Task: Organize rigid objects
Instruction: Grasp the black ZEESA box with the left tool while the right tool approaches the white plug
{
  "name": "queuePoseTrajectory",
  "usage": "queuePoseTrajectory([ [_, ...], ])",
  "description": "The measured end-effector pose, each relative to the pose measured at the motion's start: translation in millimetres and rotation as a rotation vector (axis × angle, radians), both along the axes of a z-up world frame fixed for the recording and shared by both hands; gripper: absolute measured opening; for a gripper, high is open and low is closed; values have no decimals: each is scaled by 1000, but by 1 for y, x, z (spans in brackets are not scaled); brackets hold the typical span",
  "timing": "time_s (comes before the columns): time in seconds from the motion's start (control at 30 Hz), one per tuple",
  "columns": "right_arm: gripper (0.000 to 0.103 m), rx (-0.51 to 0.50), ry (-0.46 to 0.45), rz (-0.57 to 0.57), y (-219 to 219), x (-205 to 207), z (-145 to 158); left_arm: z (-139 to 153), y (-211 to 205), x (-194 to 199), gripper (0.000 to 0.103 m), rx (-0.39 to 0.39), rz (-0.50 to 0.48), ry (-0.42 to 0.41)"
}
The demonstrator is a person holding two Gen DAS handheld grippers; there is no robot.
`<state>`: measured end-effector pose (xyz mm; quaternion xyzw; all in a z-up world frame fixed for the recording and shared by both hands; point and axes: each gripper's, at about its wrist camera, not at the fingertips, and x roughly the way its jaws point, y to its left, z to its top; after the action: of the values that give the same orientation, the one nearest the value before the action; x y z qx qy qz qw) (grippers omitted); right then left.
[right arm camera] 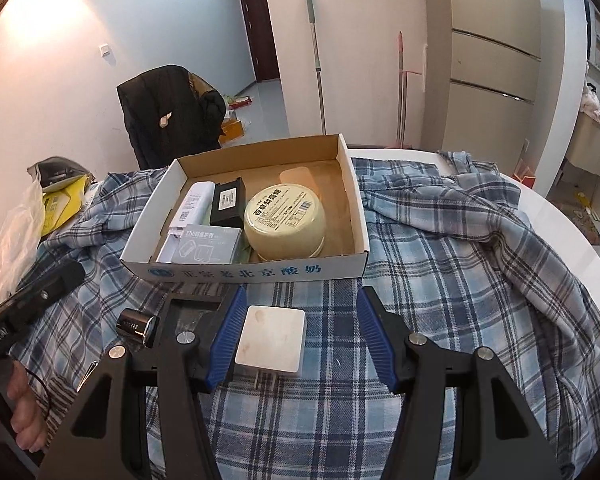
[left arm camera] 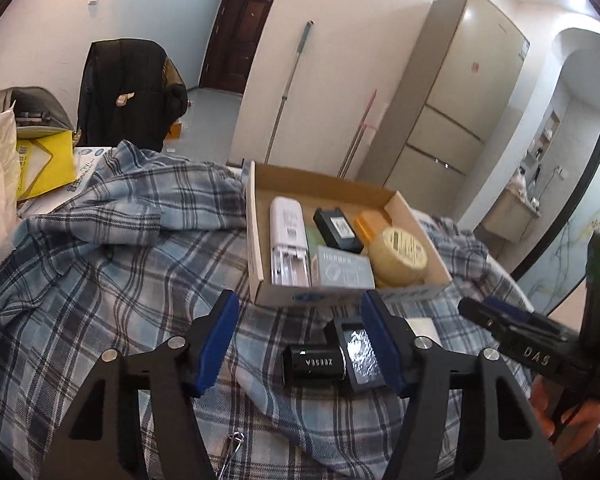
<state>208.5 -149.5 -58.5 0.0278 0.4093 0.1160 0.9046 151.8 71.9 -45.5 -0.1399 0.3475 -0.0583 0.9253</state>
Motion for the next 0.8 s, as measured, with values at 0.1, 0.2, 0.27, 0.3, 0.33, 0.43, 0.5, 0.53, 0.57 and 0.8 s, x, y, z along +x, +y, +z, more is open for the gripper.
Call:
queuePoseTrajectory([
  [0.1,56,6,6,-6,-2,1,-1,-6,-10,4,54,42,-12,54],
  [0.2,56,4,8,-12,-2,2,0,-18,-20,9,45,83,-29,111],
  [0.27,56,2,7,-7,0,1,0,-23,-27,10,45,109,-42,130],
  [0.3,56,0,4,-3,1,1,0,-25,-31,10,45,123,-48,131],
  [0.33,56,-4,1,-1,2,1,0,-25,-33,10,45,133,-53,130],
  [0.43,56,-6,1,1,3,0,0,-28,-40,11,46,162,-64,142],
  [0.5,56,-1,9,2,3,1,-2,-31,-42,12,46,179,-68,155],
  [0.53,56,0,12,1,2,1,-2,-32,-43,13,47,184,-67,161],
  [0.57,56,1,14,0,2,1,-3,-32,-44,14,53,189,-67,166],
  [0.8,56,1,17,0,2,2,-4,-38,-46,17,55,192,-77,187],
])
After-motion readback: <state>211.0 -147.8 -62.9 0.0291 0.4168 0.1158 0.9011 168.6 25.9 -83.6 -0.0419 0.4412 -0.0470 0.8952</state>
